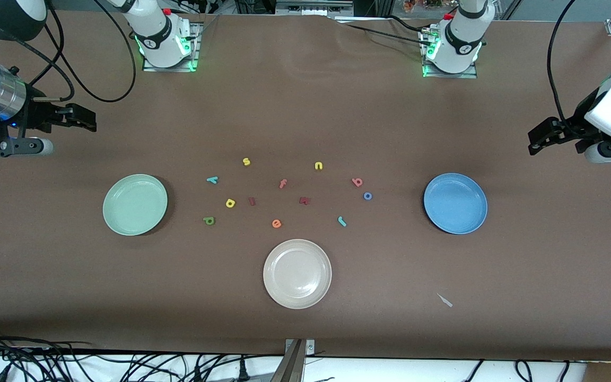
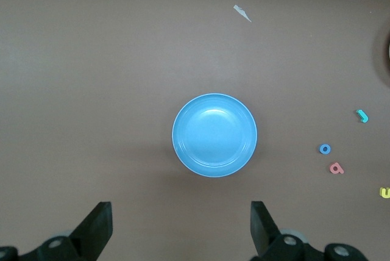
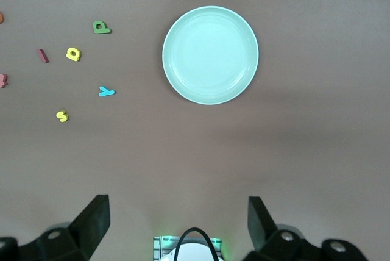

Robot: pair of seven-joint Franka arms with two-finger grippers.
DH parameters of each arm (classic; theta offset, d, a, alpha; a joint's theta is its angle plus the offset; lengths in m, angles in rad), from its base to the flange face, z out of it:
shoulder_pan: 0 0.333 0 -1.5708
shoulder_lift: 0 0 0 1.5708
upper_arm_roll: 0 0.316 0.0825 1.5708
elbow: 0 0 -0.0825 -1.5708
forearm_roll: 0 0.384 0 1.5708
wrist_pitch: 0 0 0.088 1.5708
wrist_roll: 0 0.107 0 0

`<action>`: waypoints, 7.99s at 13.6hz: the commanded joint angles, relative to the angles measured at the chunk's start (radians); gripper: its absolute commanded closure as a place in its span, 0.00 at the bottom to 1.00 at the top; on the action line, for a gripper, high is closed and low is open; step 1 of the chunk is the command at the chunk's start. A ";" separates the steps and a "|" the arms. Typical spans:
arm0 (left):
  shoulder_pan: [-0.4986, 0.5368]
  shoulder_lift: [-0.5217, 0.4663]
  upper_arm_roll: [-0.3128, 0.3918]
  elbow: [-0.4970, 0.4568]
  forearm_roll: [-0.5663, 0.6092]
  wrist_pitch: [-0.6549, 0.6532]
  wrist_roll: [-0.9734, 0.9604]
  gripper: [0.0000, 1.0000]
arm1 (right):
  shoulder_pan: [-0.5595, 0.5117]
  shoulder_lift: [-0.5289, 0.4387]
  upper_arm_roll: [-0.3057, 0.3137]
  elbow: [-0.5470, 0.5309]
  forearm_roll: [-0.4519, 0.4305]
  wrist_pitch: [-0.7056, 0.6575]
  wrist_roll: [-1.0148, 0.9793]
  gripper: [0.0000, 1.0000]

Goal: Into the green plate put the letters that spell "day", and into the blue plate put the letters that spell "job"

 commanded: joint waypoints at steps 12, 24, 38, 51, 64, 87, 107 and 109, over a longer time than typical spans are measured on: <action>-0.004 0.009 -0.004 0.013 -0.008 -0.022 0.028 0.00 | -0.010 0.003 0.004 0.007 0.010 -0.001 -0.010 0.00; -0.010 0.011 -0.006 0.013 -0.006 -0.023 0.028 0.00 | -0.008 0.008 0.004 0.009 0.010 -0.005 -0.010 0.00; -0.009 0.017 -0.014 0.010 -0.008 -0.020 0.021 0.00 | -0.008 0.008 0.004 0.009 0.009 -0.005 -0.012 0.00; -0.229 0.277 -0.017 0.058 -0.020 0.041 -0.198 0.00 | -0.006 0.009 0.000 0.002 0.032 0.018 -0.016 0.00; -0.401 0.522 -0.017 0.058 -0.103 0.320 -0.579 0.08 | 0.096 0.170 0.008 -0.053 0.032 0.221 0.008 0.00; -0.495 0.681 -0.009 0.041 -0.091 0.550 -0.749 0.21 | 0.248 0.588 0.008 -0.137 0.031 0.910 0.269 0.00; -0.449 0.680 -0.015 -0.030 -0.017 0.546 -0.736 1.00 | 0.237 0.652 0.008 -0.085 0.038 0.910 0.244 0.53; -0.430 0.634 -0.015 -0.030 -0.017 0.541 -0.737 1.00 | 0.237 0.652 0.008 -0.085 0.039 0.911 0.244 0.57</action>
